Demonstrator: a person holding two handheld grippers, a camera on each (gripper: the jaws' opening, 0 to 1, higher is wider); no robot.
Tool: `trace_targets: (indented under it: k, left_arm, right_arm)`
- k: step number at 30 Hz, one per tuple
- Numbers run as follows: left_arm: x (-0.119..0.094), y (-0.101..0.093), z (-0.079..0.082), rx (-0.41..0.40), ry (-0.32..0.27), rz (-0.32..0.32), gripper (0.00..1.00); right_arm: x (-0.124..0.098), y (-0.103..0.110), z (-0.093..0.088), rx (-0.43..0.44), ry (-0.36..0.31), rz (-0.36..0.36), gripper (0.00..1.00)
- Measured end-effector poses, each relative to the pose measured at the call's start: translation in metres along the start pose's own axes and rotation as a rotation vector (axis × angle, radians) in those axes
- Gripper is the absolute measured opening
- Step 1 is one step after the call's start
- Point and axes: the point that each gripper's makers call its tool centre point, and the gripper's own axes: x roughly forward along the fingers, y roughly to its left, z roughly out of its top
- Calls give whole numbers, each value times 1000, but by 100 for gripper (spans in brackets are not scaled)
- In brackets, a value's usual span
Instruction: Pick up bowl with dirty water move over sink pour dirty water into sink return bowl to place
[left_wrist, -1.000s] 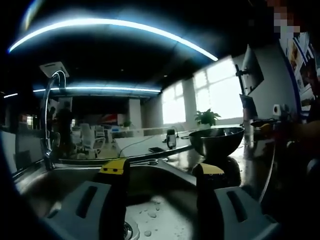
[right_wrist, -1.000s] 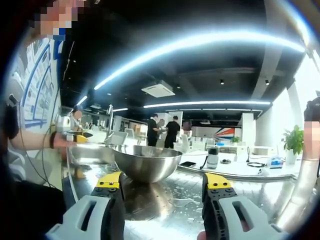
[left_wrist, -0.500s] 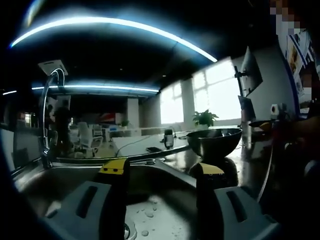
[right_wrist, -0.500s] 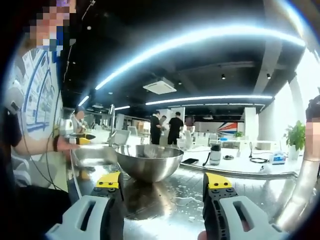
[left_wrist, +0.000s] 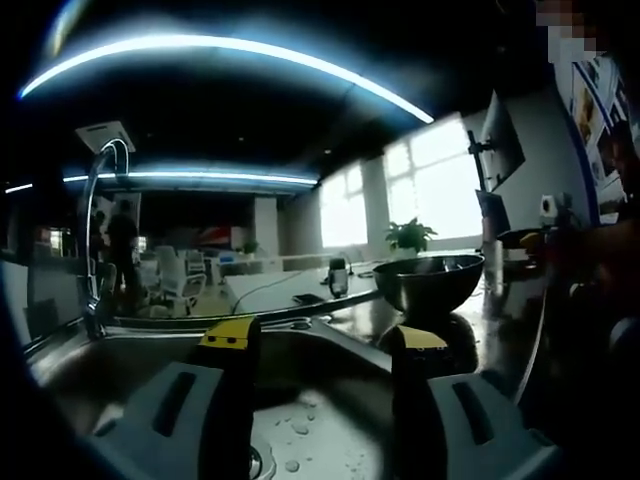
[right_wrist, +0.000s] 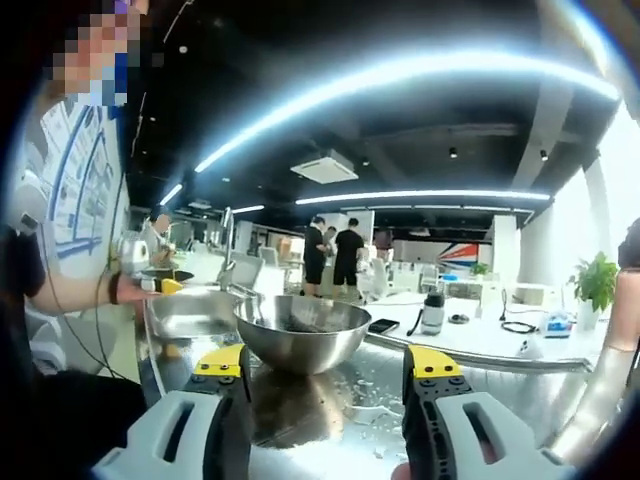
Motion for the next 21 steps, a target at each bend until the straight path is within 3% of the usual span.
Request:
trace_targets:
  k: [7, 13, 21]
  left_arm:
    - [0, 0, 0, -2, -2, -5, 51]
    - [0, 0, -1, 5, 3, -6, 51]
    - [0, -1, -1, 3, 3, -10, 51]
  right_arm:
    - [14, -2, 11, -20, 9, 6, 47]
    - [21, 9, 22, 18, -3, 70, 47]
    - [32, -5, 22, 46, 44, 39, 45]
